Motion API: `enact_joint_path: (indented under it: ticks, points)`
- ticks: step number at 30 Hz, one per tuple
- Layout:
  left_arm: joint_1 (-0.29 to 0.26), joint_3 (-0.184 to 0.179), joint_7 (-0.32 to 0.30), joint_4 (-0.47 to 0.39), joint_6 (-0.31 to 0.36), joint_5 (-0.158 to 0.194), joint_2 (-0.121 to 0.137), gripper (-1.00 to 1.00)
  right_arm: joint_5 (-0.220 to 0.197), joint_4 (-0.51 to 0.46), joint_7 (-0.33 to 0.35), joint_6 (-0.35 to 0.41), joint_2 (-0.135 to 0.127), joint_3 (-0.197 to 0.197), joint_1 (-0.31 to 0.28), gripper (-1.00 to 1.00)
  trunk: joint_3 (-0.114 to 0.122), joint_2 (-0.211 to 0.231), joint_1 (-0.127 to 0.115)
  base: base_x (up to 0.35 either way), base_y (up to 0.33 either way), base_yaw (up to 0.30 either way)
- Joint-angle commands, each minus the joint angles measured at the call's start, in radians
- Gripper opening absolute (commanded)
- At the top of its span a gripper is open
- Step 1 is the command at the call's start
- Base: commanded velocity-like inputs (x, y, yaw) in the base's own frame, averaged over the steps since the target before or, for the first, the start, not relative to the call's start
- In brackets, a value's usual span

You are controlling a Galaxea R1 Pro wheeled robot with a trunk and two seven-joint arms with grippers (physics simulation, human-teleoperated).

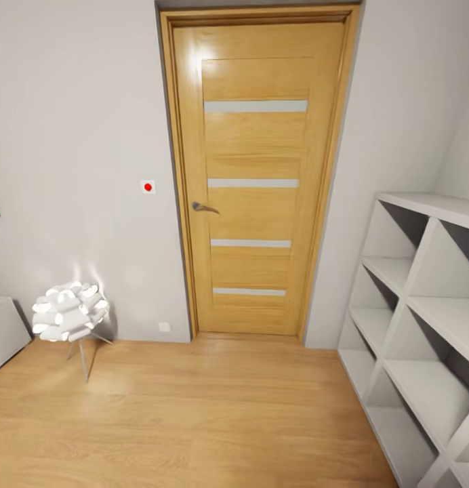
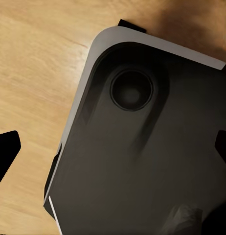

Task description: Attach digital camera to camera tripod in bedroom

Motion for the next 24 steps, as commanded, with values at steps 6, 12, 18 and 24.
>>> enact_joint_path:
  ticks: [6, 12, 18, 24]
  points:
    - [0.0, 0.004, 0.001, -0.002, 0.002, 0.006, 0.0, 1.0, 0.01, -0.002, 0.003, 0.001, -0.004, -0.011, 0.0, 1.0, -0.001, 0.0, 0.001, 0.322, 0.0, 0.0]
    - [0.0, 0.003, 0.001, -0.003, 0.002, 0.004, -0.001, 1.0, 0.01, -0.002, 0.003, 0.004, -0.004, -0.011, 0.0, 1.0, -0.001, 0.0, 0.001, 0.158, 0.0, 0.0]
    - [0.0, 0.004, 0.001, -0.006, -0.014, 0.005, -0.002, 1.0, 0.011, -0.002, 0.003, 0.0, -0.003, -0.009, 0.001, 1.0, -0.001, 0.0, 0.001, 0.024, 0.0, 0.0]
    - [0.001, 0.003, 0.001, -0.005, -0.029, 0.002, -0.005, 1.0, 0.011, -0.002, 0.003, -0.003, -0.002, -0.007, 0.001, 1.0, -0.001, 0.0, 0.001, 0.029, -0.017, 0.0]
